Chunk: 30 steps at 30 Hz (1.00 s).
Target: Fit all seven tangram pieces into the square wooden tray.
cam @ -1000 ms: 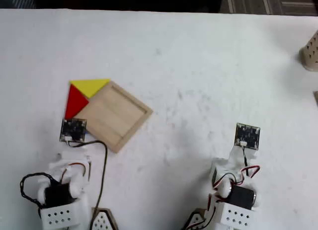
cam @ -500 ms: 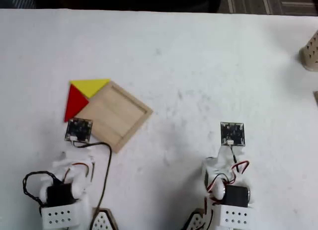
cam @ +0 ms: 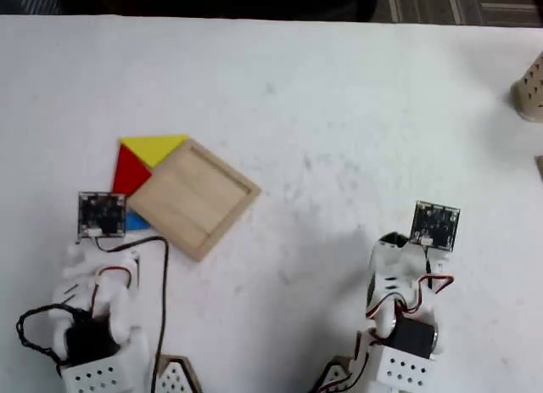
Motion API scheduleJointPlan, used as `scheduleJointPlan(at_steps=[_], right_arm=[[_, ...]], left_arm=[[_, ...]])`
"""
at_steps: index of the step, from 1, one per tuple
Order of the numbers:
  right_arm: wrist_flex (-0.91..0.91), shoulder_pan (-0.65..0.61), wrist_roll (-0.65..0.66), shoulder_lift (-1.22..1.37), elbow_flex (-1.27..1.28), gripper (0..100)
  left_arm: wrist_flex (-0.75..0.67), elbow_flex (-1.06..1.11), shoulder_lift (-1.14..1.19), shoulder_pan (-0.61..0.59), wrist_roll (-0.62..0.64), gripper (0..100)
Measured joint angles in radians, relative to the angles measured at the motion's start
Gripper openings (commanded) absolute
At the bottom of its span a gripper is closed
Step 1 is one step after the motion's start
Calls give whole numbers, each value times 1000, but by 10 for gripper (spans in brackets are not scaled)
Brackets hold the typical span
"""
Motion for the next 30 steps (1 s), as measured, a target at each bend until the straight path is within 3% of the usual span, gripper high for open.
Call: scheduleJointPlan(at_steps=[7, 15, 22, 26, 30], right_arm=[[112, -123, 0, 0, -41, 20], [160, -201, 0, -2, -241, 21], [201, -370, 0, 72, -307, 22], [133, -456, 0, 269, -308, 22], [25, -528, 0, 496, -351, 22]], left_arm=[[32, -167, 51, -34, -58, 20], [43, -489, 486, -34, -57, 20], [43, -694, 944, -34, 137, 20], [41, -738, 1137, -35, 281, 20], [-51, -738, 1266, -35, 364, 20]])
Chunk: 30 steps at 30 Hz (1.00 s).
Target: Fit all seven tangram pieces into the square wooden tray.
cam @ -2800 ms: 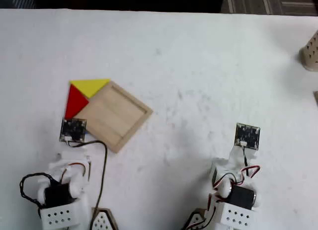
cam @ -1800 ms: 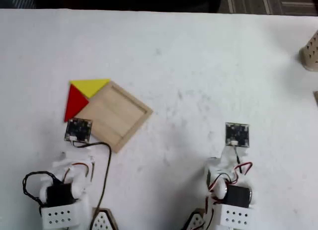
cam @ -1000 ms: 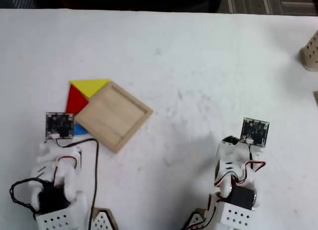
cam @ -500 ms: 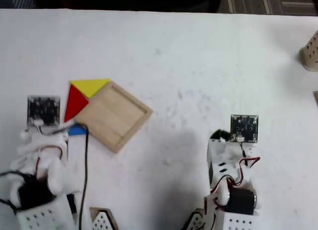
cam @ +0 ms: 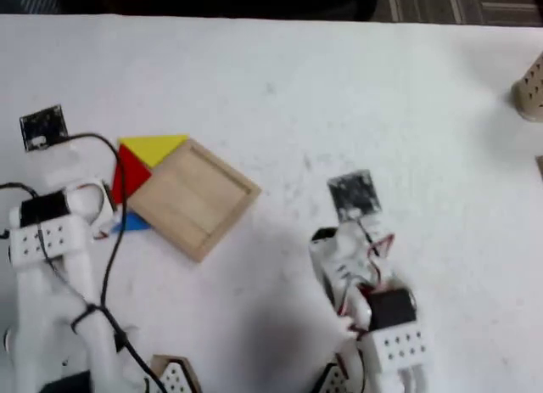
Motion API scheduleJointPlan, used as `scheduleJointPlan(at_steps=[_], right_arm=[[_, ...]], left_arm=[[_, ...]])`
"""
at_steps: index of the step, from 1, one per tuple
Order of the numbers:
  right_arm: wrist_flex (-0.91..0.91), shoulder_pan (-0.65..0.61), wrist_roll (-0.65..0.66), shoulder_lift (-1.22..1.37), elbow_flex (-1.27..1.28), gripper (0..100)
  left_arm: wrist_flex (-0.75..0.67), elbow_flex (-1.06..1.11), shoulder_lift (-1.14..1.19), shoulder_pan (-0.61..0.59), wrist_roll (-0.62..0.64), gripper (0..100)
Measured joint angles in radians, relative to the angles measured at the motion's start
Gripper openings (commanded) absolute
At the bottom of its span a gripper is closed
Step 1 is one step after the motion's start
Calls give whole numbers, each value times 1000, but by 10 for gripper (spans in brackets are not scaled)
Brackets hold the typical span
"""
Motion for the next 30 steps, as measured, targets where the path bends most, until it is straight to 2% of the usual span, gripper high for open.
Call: scheduleJointPlan(at_steps=[2, 5, 9, 12, 14, 19, 27, 30], right_arm=[[-20, -44, 0, 121, -58, 25], [-31, -106, 0, 305, -173, 92], [-31, -192, -14, 548, -342, 211], [-48, -242, -110, 741, -454, 257], [-78, -259, -155, 864, -525, 258], [-196, -288, -169, 1091, -669, 258], [-482, -308, 44, 1369, -775, 258], [-526, -325, 86, 1470, -818, 257]], left_arm=[[-77, 29, 37, 0, 5, 20], [-224, 110, 52, 0, 8, 30], [-364, 190, 51, -5, 8, 131], [-387, 212, 40, -5, 12, 203], [-390, 212, 37, -5, 12, 214], [-390, 212, 35, -5, 69, 214], [-396, 212, 35, -5, 104, 214], [-396, 212, 35, -5, 106, 214]])
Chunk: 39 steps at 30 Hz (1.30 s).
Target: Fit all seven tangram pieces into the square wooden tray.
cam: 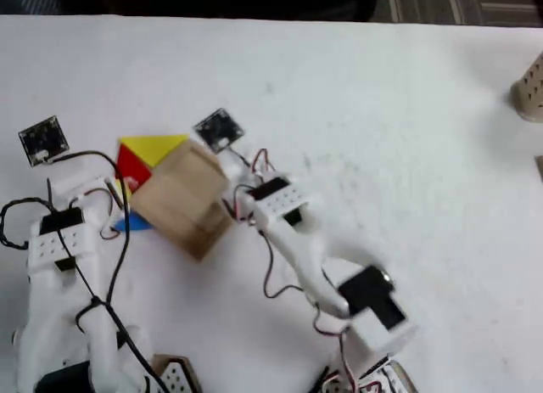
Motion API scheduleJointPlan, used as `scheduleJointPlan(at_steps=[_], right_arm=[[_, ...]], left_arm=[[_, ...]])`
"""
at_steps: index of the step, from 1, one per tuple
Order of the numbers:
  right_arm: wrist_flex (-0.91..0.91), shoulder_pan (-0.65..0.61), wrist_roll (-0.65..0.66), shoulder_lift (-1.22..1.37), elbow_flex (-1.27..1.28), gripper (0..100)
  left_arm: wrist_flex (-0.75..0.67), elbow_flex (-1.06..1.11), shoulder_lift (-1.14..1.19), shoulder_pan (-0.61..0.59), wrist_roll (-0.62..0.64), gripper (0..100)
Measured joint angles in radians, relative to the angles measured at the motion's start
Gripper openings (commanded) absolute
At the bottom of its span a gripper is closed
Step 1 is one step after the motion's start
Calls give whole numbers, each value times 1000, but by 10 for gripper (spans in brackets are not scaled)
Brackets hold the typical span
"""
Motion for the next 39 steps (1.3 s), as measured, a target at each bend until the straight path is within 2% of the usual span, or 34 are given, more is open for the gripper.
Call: scheduleJointPlan(at_steps=[3, 7, 9, 12, 18, 24, 26, 30, 39], right_arm=[[-9, -5, 11, 71, -49, 193], [-8, -2, 11, 89, -84, 4], [-8, 8, 11, 89, -86, 46], [-8, 32, 25, 89, -86, 12], [23, 135, 23, 89, -86, 17], [265, 221, -146, -25, -78, 17], [334, 239, -190, -101, -28, 17], [364, 287, -232, -258, 129, 17], [307, 381, -258, -563, 457, 22]], left_arm=[[-57, 38, 0, 0, 0, 214], [-146, 81, 0, 0, 0, 214], [-157, 81, 0, 0, 0, 214], [-163, 81, 0, 0, 0, 214], [-163, 91, 0, 2, 0, 214], [-163, 91, 0, 2, 0, 214], [-163, 91, 0, 2, 0, 214], [-163, 91, 0, 5, 0, 214], [-138, 91, -2, 43, 0, 216]])
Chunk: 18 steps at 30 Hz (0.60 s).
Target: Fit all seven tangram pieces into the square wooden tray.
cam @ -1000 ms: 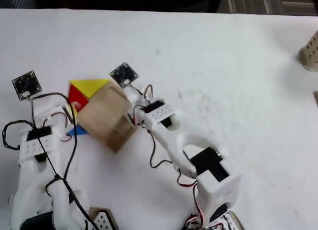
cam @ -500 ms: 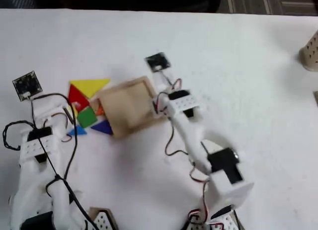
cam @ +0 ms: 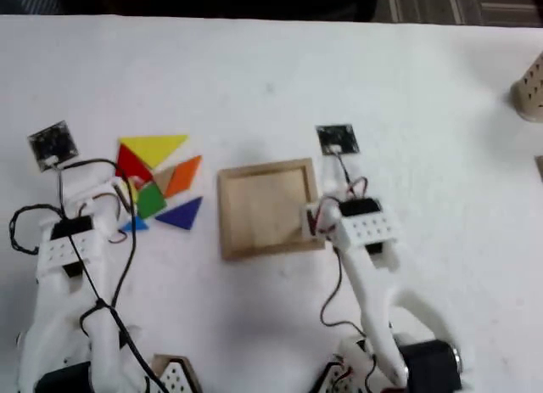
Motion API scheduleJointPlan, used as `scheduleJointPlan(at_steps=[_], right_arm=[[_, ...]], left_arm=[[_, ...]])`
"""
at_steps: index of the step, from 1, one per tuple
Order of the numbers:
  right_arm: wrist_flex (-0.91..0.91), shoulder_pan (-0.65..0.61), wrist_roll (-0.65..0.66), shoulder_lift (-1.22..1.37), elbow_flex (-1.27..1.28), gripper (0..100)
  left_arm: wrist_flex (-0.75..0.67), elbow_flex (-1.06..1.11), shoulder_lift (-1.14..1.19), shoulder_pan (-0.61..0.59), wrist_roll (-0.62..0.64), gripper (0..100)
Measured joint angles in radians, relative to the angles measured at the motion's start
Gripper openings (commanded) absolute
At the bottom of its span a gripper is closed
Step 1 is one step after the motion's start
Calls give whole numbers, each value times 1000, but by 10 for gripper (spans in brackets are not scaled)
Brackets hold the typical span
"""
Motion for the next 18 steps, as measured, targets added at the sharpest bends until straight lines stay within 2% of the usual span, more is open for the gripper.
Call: scheduleJointPlan(at_steps=[2, 7, 18], right_arm=[[-34, 25, 0, -38, 48, 39], [-41, 48, 0, -80, 78, 131], [-41, 83, 14, -80, 80, 60]], left_arm=[[14, 0, 0, 23, -3, 215], [31, 0, 0, 80, -101, 215], [78, 0, 0, 155, -132, 215]])
